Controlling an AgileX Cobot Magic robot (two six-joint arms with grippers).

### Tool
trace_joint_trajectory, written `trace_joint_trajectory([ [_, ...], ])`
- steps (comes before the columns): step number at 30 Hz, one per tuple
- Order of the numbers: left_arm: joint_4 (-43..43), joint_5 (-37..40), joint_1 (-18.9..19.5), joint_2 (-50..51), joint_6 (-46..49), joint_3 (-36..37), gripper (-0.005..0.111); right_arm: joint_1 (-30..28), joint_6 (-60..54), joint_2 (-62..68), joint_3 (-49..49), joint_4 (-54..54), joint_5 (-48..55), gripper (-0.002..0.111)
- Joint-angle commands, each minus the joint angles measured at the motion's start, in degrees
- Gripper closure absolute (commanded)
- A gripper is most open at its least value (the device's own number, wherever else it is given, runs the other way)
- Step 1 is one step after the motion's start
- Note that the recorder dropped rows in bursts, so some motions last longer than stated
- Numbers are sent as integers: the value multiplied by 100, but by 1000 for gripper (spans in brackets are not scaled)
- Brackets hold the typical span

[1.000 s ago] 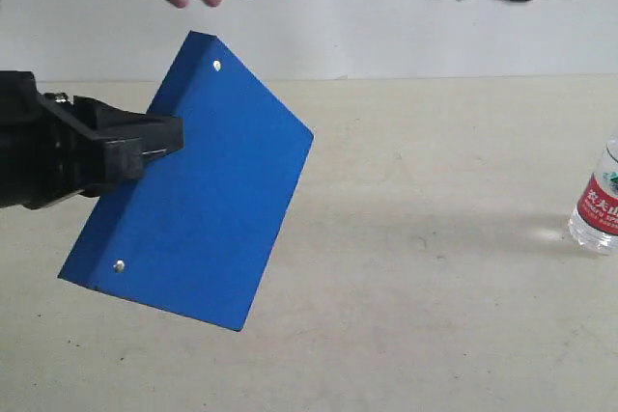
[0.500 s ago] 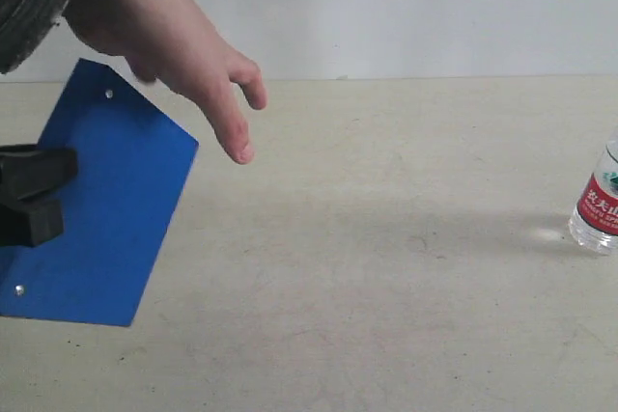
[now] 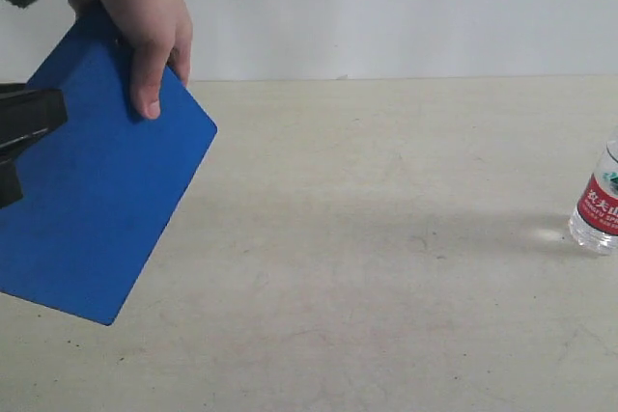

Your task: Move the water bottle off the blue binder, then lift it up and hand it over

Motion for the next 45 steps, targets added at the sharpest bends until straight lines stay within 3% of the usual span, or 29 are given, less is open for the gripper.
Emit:
trace_joint_trajectory([
  [1, 51, 375, -14, -153, 91, -57, 102, 2, 25, -25, -3, -74, -3, 109],
  [5, 51, 375, -14, -73, 91, -57, 97, 2, 25, -25, -3, -74, -3, 109],
  [12, 51, 232, -14, 16, 91, -43, 60, 2, 25, -25, -3, -74, -3, 109],
  [14, 51, -38, -14, 16, 91, 59, 54, 2, 25, -25, -3, -74, -3, 109],
  [17, 51, -673, -14, 16, 91, 388, 56, 2, 25, -25, -3, -97, 8, 109],
  [19, 51, -534, -14, 16, 91, 664, 66, 2, 25, -25, -3, -122, 45, 109],
  [23, -76, 1869, -14, 162, -207, 932, 102, 2, 25, -25, -3, -180, 56, 109],
  [27, -26, 3986, -14, 573, -83, 755, 102, 2, 25, -25, -3, -193, 44, 109],
  [31, 51, 4466, 42, 1102, 1662, 424, 102, 2, 25, -25, -3, -193, 44, 109],
  [35, 51, 4505, 591, 1521, 2858, 21, 102, 2, 25, -25, -3, -193, 44, 109],
  [41, 51, 4458, 2059, 1493, 2895, -92, 102, 2, 25, -46, -3, -144, 241, 109],
  [45, -104, 4088, 2836, 1166, 2667, -110, 102, 2, 25, -53, -3, -132, 614, 109],
])
